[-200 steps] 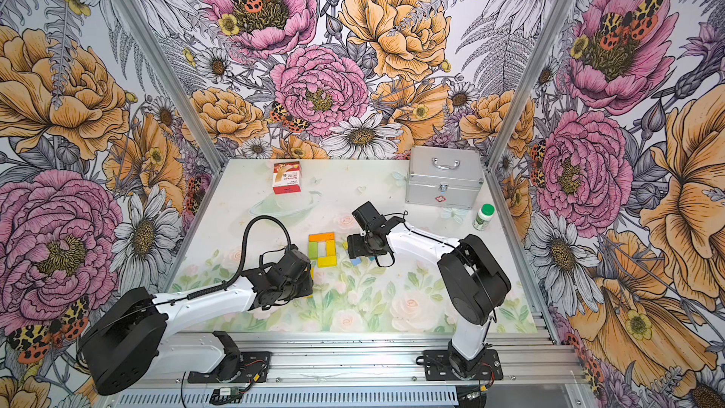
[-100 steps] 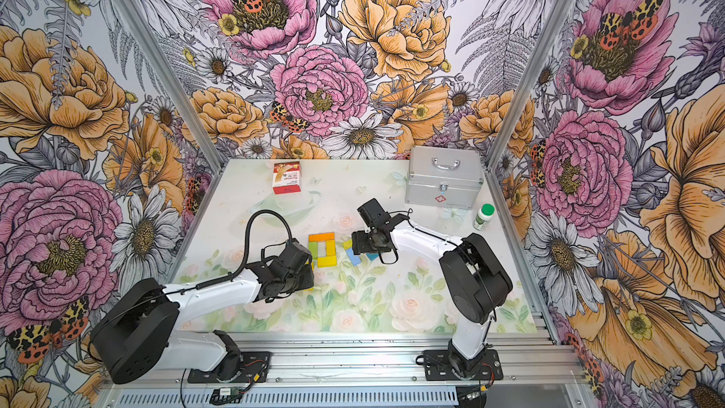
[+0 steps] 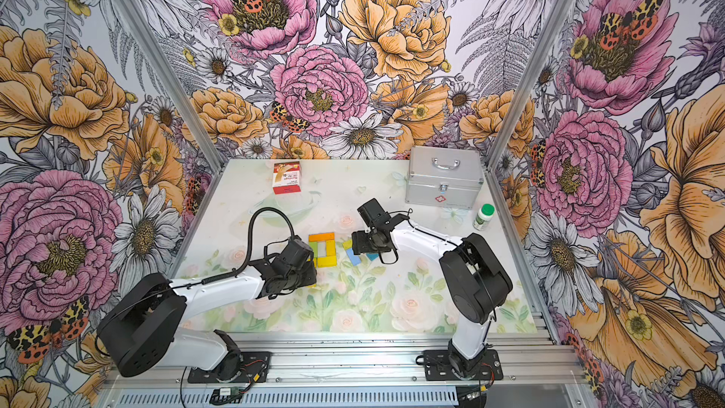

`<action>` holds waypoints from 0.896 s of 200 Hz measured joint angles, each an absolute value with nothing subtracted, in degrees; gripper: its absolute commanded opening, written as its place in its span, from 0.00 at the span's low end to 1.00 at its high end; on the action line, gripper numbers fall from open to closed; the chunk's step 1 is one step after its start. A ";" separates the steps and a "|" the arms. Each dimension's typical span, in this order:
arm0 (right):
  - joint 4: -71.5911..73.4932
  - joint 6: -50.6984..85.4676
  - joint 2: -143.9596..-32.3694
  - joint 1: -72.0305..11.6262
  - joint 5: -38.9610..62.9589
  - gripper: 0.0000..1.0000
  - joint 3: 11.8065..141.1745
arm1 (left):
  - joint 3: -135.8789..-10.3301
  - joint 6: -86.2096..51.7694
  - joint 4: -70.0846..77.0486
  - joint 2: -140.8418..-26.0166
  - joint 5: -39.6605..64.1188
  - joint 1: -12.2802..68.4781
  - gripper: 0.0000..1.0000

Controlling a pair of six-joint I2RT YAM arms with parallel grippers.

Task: Assemble the letter p with building blocks
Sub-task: Assemble the building block at the center of the board.

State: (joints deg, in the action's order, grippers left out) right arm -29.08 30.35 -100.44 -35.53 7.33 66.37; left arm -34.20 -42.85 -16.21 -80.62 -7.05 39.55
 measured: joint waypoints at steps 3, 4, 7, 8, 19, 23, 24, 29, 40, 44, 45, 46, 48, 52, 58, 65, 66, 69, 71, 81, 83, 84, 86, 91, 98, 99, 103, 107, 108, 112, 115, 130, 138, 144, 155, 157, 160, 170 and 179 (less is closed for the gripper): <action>-29.08 30.35 -100.44 -35.53 7.33 0.75 66.37 | -34.24 -42.85 -16.16 -80.66 -7.05 39.55 0.21; -29.06 30.35 -100.44 -35.53 7.33 0.75 66.37 | -34.24 -42.85 -16.14 -80.66 -7.05 39.55 0.21; -29.08 30.35 -100.44 -35.53 7.33 0.75 66.37 | -34.24 -42.85 -16.10 -80.71 -7.03 39.55 0.21; -29.08 30.35 -100.44 -35.53 7.33 0.75 66.37 | -34.24 -42.85 -16.08 -80.73 -7.03 39.55 0.22; -29.06 30.35 -100.44 -35.53 7.33 0.75 66.37 | -34.28 -42.83 -16.03 -80.75 -7.01 39.51 0.23; -29.08 30.35 -100.44 -35.53 7.33 0.75 66.37 | -34.28 -42.76 -16.01 -80.77 -6.98 39.51 0.26; -29.08 30.35 -100.47 -35.53 7.33 0.75 66.37 | -34.28 -42.74 -16.01 -80.75 -6.98 39.51 0.27; -29.08 30.35 -100.47 -35.53 7.33 0.75 66.35 | -34.28 -42.65 -16.01 -80.75 -6.90 39.51 0.33; -29.08 30.35 -100.49 -35.53 7.35 0.75 66.35 | -34.28 -42.41 -15.99 -80.77 -6.81 39.51 0.37; -29.06 30.35 -100.51 -35.53 7.35 0.75 66.37 | -34.28 -42.44 -16.03 -80.77 -6.74 39.51 0.38; -29.06 30.35 -100.51 -35.53 7.35 0.75 66.35 | -34.28 -42.41 -16.03 -80.77 -6.74 39.51 0.38; -29.06 30.35 -100.53 -35.53 7.38 0.75 66.37 | -34.28 -42.41 -16.05 -80.77 -6.68 39.51 0.39; -29.06 30.35 -100.55 -35.53 7.38 0.75 66.37 | -34.28 -42.46 -16.08 -80.77 -6.61 39.51 0.39; -29.06 30.35 -100.57 -35.53 7.38 0.75 66.37 | -34.26 -42.39 -16.16 -80.77 -6.57 39.51 0.41; -29.08 30.35 -100.66 -35.53 7.42 0.75 66.37 | -34.22 -42.19 -16.21 -80.75 -6.39 39.51 0.46; -29.08 30.35 -100.73 -35.53 7.60 0.75 66.37 | -34.22 -42.06 -16.16 -80.68 -6.35 39.51 0.51; -29.08 30.37 -100.73 -35.53 7.60 0.75 66.37 | -34.22 -41.80 -16.16 -80.66 -6.35 39.51 0.51; -29.08 30.37 -100.75 -35.53 7.68 0.75 66.37 | -34.22 -42.24 -16.01 -80.64 -6.33 39.51 0.52; -29.08 30.35 -100.77 -35.53 7.77 0.75 66.37 | -34.22 -42.04 -16.03 -80.58 -6.26 39.51 0.53; -29.06 30.37 -100.88 -35.53 7.92 0.75 66.37 | -34.11 -41.98 -16.14 -80.23 -6.22 39.51 0.56; -29.06 30.37 -100.88 -35.53 7.99 0.75 66.37 | -34.06 -42.11 -16.08 -80.18 -6.22 39.51 0.57; -29.06 30.35 -100.90 -35.53 8.03 0.75 66.37 | -34.06 -42.06 -16.08 -80.14 -6.22 39.51 0.57; -29.06 30.37 -100.92 -35.53 8.08 0.75 66.37 | -34.04 -41.93 -16.19 -79.96 -6.20 39.51 0.58; -29.06 30.37 -100.99 -35.53 8.23 0.75 66.37 | -33.93 -42.02 -16.25 -79.70 -6.22 39.51 0.58; -29.08 30.37 -101.08 -35.53 8.38 0.75 66.37 | -33.71 -42.06 -16.32 -79.11 -6.22 39.51 0.59; -29.10 30.37 -101.08 -35.53 8.40 0.75 66.37 | -33.69 -42.06 -16.34 -79.02 -6.22 39.48 0.59; -29.10 30.37 -101.10 -35.53 8.47 0.75 66.37 | -33.50 -42.06 -16.38 -78.65 -6.22 39.48 0.59; -29.08 30.37 -101.10 -35.53 8.56 0.75 66.37 | -33.34 -42.06 -16.47 -78.17 -6.24 39.46 0.60; -29.06 30.37 -101.10 -35.53 8.60 0.75 66.37 | -33.30 -42.06 -16.49 -78.08 -6.24 39.46 0.60; -29.08 30.37 -101.10 -35.53 8.69 0.75 66.37 | -33.10 -42.06 -16.53 -77.58 -6.28 39.46 0.60; -29.06 30.37 -101.08 -35.53 8.69 0.75 66.37 | -32.97 -42.09 -16.58 -77.17 -6.35 39.46 0.61; -29.10 30.37 -101.08 -35.53 8.84 0.74 66.37 | -32.21 -42.24 -16.71 -74.30 -6.48 39.20 0.62; -29.06 30.41 -101.08 -35.55 8.86 0.72 66.37 | -31.86 -42.28 -16.88 -72.31 -6.68 38.89 0.62; -29.06 30.48 -101.08 -35.55 8.86 0.71 66.37 | -31.57 -42.33 -16.91 -70.76 -6.79 38.63 0.63; -29.06 30.57 -101.01 -35.55 8.86 0.69 66.32 | -31.16 -42.61 -16.88 -67.72 -6.85 37.95 0.62; -29.04 30.63 -100.99 -35.55 8.88 0.68 66.28 | -31.09 -42.70 -16.91 -67.24 -6.87 37.82 0.62; -29.04 30.50 -100.95 -35.59 8.93 0.67 66.24 | -30.98 -42.68 -16.91 -66.59 -6.85 37.60 0.62; -29.06 30.85 -100.53 -35.81 9.06 0.66 65.89 | -30.37 -42.96 -16.67 -64.45 -6.81 36.75 0.61; -29.15 30.94 -100.12 -36.07 9.13 0.64 65.65 | -29.71 -43.11 -16.62 -63.05 -6.70 36.05 0.60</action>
